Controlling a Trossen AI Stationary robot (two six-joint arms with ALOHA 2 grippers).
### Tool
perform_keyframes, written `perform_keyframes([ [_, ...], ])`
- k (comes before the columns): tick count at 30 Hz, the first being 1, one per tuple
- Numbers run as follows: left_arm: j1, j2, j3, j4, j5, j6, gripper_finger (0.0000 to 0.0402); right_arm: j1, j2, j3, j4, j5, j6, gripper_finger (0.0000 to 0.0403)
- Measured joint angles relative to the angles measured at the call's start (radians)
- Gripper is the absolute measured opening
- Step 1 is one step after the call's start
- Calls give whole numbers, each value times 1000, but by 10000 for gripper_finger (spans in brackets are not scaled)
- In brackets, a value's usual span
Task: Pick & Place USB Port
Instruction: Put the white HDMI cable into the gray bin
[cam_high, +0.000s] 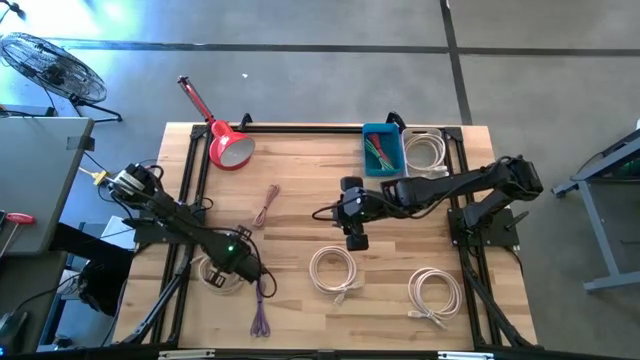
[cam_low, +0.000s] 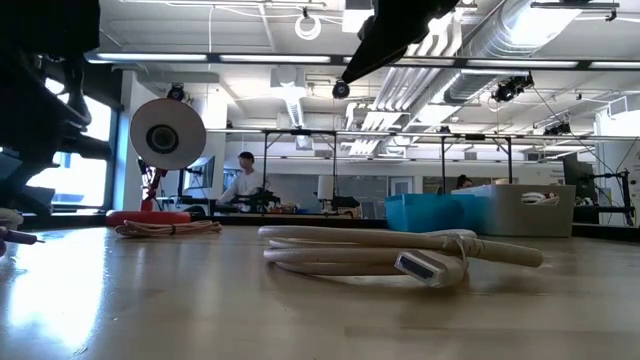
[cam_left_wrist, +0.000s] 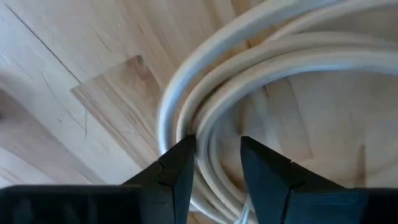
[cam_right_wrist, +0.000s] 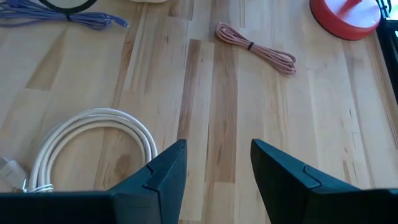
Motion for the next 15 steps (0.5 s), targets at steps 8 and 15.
perform_keyframes([
  [8, 0, -3, -49, 56, -42, -37, 117, 0, 0, 0, 0, 0, 13, 169],
  [15, 0, -3, -51, 47, -59, -59, 16, 0, 0, 0, 0, 0, 16, 170],
])
